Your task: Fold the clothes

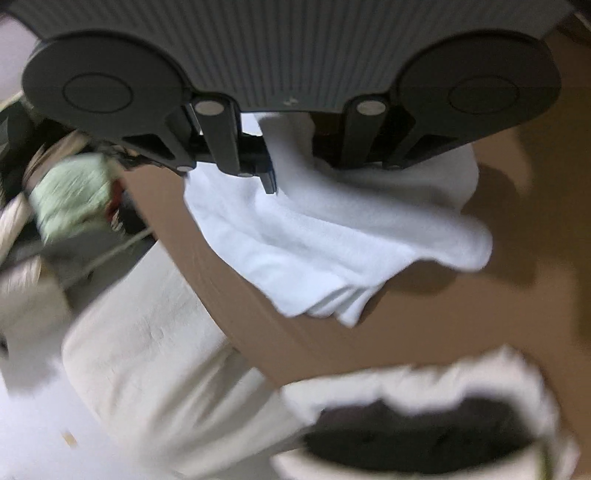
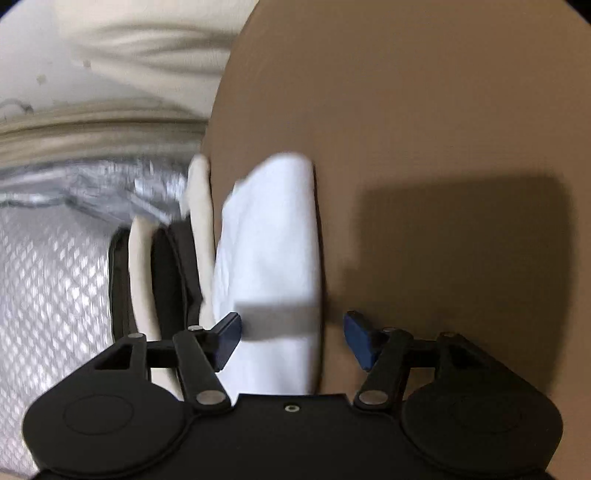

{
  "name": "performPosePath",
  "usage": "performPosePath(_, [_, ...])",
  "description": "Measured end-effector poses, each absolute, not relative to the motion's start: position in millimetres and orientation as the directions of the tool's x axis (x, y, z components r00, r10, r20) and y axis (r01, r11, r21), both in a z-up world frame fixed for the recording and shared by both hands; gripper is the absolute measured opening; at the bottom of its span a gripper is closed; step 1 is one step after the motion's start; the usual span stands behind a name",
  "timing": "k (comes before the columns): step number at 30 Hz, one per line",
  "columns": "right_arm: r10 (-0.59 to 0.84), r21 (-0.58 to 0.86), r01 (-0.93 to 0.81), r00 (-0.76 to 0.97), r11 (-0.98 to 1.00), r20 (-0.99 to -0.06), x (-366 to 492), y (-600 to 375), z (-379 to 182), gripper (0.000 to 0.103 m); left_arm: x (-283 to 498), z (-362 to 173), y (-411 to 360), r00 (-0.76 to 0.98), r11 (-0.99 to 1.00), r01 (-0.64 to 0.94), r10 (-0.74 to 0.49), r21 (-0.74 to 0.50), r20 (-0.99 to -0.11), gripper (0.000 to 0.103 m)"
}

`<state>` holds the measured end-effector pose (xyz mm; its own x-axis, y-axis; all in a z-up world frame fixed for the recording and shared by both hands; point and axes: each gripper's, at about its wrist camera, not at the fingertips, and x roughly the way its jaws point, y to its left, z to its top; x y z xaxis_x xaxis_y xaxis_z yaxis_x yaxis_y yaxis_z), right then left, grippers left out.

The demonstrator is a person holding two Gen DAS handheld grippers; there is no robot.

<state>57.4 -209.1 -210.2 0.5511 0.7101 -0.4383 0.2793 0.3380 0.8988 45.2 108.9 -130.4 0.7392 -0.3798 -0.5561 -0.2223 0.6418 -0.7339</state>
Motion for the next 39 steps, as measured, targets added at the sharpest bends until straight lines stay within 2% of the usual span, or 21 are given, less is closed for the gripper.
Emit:
performPosePath(2, [0.714, 0.919, 0.260, 0.579, 0.297, -0.394, 79, -202, -216, 0.068, 47, -143, 116, 0.726, 0.580, -0.270, -0.402, -0.769, -0.558, 0.015])
performPosePath(4, [0.706, 0.921, 0.223, 0.591, 0.320, -0.389, 103, -192, -216, 0.068, 46, -152, 119, 0.719, 0.559, -0.290, -0.409, -0.777, -0.563, 0.017])
performPosePath(5, [0.704, 0.917, 0.209, 0.590, 0.339, -0.395, 113, -185, -215, 0.055, 48, -153, 118, 0.713, 0.566, -0.291, -0.410, -0.771, -0.569, 0.014])
performPosePath(7, [0.701, 0.905, 0.185, 0.580, 0.383, -0.415, 128, -172, -210, 0.022, 43, -134, 100, 0.722, 0.719, -0.200, -0.351, -0.666, -0.596, 0.010])
performPosePath(8, [0.697, 0.908, 0.150, 0.596, 0.391, -0.399, 129, -167, -202, 0.021, 40, -123, 90, 0.729, 0.789, -0.150, -0.318, -0.595, -0.606, 0.010])
performPosePath(12, [0.653, 0.861, -0.031, 0.665, 0.507, -0.361, 113, -160, -143, 0.018, 39, -94, 70, 0.788, 0.876, -0.064, -0.249, -0.478, -0.563, 0.010])
performPosePath(19, [0.627, 0.652, -0.330, 0.722, 0.683, -0.292, 96, -152, -24, 0.018, 43, -42, 45, 0.881, 0.962, 0.038, -0.160, -0.269, -0.446, 0.010])
performPosePath(23, [0.654, 0.580, -0.426, 0.709, 0.695, -0.263, 124, -139, 31, 0.018, 57, 13, 79, 0.936, 0.965, 0.002, -0.094, -0.262, -0.338, 0.010])
performPosePath(26, [0.712, 0.552, -0.528, 0.678, 0.646, -0.185, 148, -112, 74, 0.018, 64, 59, 118, 0.970, 0.970, -0.045, -0.015, -0.240, -0.242, 0.010])
performPosePath(31, [0.802, 0.527, -0.656, 0.591, 0.540, -0.086, 202, -51, 126, 0.018, 58, 125, 181, 0.986, 0.989, -0.146, 0.142, -0.035, -0.086, 0.011])
performPosePath(36, [0.868, 0.562, -0.723, 0.497, 0.402, 0.018, 269, 42, 143, 0.017, 75, 111, 256, 0.963, 0.954, -0.271, 0.267, -0.126, -0.045, 0.011])
performPosePath(39, [0.868, 0.576, -0.706, 0.497, 0.412, -0.012, 305, 105, 114, 0.017, 112, 59, 318, 0.953, 0.890, -0.302, 0.280, -0.341, -0.115, 0.013])
